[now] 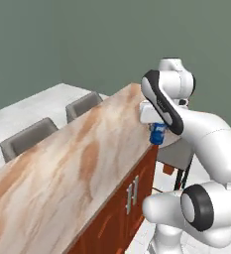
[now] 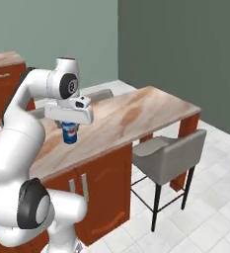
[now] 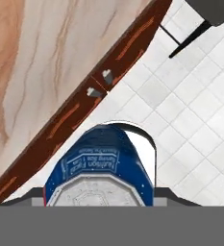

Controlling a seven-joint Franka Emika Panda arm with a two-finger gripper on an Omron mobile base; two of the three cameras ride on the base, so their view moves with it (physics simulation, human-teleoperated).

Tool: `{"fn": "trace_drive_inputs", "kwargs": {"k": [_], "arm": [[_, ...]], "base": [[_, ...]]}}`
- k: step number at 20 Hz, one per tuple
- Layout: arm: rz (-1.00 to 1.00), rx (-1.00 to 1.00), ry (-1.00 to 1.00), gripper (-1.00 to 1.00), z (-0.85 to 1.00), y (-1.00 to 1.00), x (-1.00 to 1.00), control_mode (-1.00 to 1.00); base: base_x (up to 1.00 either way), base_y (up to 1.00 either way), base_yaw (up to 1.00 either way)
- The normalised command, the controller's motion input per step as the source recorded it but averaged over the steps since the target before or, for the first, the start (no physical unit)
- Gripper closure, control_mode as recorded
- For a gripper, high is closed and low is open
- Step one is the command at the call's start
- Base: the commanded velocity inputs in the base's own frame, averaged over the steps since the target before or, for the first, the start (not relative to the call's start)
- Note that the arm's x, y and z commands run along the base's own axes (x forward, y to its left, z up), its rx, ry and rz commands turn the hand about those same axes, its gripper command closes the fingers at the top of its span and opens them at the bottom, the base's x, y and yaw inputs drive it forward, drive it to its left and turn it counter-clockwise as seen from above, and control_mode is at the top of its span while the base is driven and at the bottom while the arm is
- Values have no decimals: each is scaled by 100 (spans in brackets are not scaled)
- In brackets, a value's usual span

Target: Four empty soda cans are scattered around the kitchen. Gather all the cans and cluster them next to the stove for recycling.

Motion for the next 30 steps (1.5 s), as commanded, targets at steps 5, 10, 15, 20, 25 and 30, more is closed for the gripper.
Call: {"fn": "trace_drive_inputs", "kwargs": {"k": [5, 10, 15, 20, 25, 30], "arm": [[0, 0, 0, 100, 0, 0, 0, 100], [0, 0, 0, 100, 0, 0, 0, 100], [0, 0, 0, 100, 0, 0, 0, 100], [0, 0, 0, 100, 0, 0, 0, 100], [0, 0, 0, 100, 0, 0, 0, 100], [0, 0, 0, 100, 0, 0, 0, 100]], "base": [[-6, -54, -76], [0, -47, -77], [0, -41, -77], [7, -32, -73], [23, -8, -68], [36, 0, -55]]}}
